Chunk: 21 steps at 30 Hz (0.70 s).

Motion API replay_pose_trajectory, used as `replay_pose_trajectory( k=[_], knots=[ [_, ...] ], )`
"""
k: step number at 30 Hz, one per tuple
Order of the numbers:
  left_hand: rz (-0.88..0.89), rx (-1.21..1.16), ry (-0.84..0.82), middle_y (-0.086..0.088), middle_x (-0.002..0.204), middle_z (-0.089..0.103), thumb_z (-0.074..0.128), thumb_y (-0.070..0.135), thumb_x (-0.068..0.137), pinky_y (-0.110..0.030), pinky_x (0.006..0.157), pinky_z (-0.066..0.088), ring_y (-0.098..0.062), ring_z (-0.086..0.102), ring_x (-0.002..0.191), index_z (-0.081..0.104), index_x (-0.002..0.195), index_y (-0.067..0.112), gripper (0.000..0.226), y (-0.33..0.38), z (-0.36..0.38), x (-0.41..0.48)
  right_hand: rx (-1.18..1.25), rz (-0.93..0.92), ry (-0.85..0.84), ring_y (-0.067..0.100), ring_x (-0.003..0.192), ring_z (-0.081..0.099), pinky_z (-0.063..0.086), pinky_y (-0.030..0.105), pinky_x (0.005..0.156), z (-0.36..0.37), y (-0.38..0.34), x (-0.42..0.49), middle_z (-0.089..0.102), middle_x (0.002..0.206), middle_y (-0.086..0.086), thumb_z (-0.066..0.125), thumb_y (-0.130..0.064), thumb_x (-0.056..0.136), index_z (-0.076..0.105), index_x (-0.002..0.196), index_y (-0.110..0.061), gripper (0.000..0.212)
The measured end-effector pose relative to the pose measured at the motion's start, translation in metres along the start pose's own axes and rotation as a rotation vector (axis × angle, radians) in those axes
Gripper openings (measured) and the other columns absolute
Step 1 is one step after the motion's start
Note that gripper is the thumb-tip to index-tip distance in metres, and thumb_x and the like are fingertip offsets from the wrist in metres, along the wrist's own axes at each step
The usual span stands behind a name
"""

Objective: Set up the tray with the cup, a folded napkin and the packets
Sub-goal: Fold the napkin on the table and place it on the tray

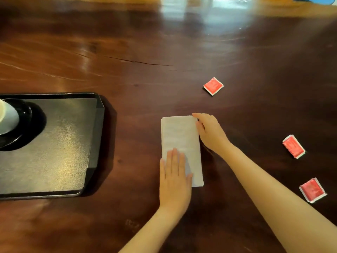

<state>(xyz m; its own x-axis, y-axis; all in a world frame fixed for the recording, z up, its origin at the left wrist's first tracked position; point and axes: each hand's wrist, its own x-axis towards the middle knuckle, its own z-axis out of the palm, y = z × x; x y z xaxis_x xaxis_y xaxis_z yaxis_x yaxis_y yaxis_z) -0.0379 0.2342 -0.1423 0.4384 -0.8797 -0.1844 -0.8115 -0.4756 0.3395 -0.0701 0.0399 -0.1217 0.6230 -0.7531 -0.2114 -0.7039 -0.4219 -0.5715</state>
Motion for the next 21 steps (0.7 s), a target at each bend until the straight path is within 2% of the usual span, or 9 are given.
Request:
replay_pose_trajectory(
  k=[4, 7, 9, 14, 18, 21],
  knots=[
    [-0.066, 0.067, 0.001, -0.014, 0.155, 0.019, 0.026, 0.045, 0.092, -0.047, 0.11, 0.017, -0.029, 0.015, 0.143, 0.017, 0.147, 0.007, 0.068, -0.007, 0.015, -0.004, -0.022, -0.092, 0.06, 0.02, 0.123, 0.039, 0.033, 0.028, 0.1, 0.019, 0.004, -0.004, 0.049, 0.134, 0.004, 0.041, -0.016, 0.097, 0.042, 0.136, -0.015, 0.039],
    [-0.058, 0.097, -0.015, -0.014, 0.155, 0.02, 0.028, 0.044, 0.091, -0.046, 0.11, 0.018, -0.029, 0.016, 0.143, 0.02, 0.146, 0.006, 0.068, -0.008, 0.017, -0.004, 0.025, -0.13, 0.101, 0.02, 0.119, 0.039, 0.033, 0.028, 0.102, 0.027, 0.006, -0.003, 0.048, 0.13, 0.006, 0.047, -0.011, 0.094, 0.045, 0.134, -0.013, 0.041],
    [-0.063, 0.111, -0.002, -0.014, 0.155, 0.019, 0.026, 0.045, 0.091, -0.045, 0.11, 0.018, -0.029, 0.015, 0.143, 0.021, 0.146, 0.006, 0.068, -0.008, 0.02, -0.004, 0.043, -0.158, 0.141, 0.02, 0.115, 0.04, 0.038, 0.027, 0.097, 0.03, 0.009, -0.001, 0.05, 0.126, 0.007, 0.051, -0.012, 0.092, 0.049, 0.13, -0.013, 0.039],
    [-0.053, 0.148, 0.055, -0.013, 0.155, 0.018, 0.026, 0.047, 0.091, -0.044, 0.11, 0.017, -0.027, 0.011, 0.144, 0.021, 0.146, 0.006, 0.069, -0.011, 0.027, -0.003, -0.175, -0.27, 0.269, 0.024, 0.108, 0.045, 0.031, 0.031, 0.09, 0.041, 0.023, 0.003, 0.054, 0.122, 0.007, 0.053, -0.017, 0.09, 0.053, 0.126, -0.015, 0.036],
    [0.041, 0.168, 0.052, -0.011, 0.155, 0.019, 0.029, 0.046, 0.09, -0.044, 0.11, 0.018, -0.025, 0.014, 0.144, 0.023, 0.146, 0.007, 0.069, -0.024, 0.023, -0.002, -0.231, -0.264, 0.298, 0.026, 0.107, 0.046, 0.031, 0.039, 0.093, 0.039, 0.026, -0.005, 0.055, 0.118, 0.007, 0.052, -0.02, 0.09, 0.054, 0.124, -0.016, 0.034],
    [0.247, 0.255, 0.002, -0.009, 0.154, 0.025, 0.03, 0.043, 0.089, -0.043, 0.111, 0.013, -0.02, 0.011, 0.143, 0.022, 0.146, 0.01, 0.066, -0.056, 0.006, -0.001, -0.265, -0.146, 0.347, 0.029, 0.103, 0.048, 0.032, 0.042, 0.091, 0.036, 0.029, -0.035, 0.056, 0.112, 0.008, 0.056, -0.021, 0.087, 0.057, 0.118, -0.013, 0.032]
  ],
)
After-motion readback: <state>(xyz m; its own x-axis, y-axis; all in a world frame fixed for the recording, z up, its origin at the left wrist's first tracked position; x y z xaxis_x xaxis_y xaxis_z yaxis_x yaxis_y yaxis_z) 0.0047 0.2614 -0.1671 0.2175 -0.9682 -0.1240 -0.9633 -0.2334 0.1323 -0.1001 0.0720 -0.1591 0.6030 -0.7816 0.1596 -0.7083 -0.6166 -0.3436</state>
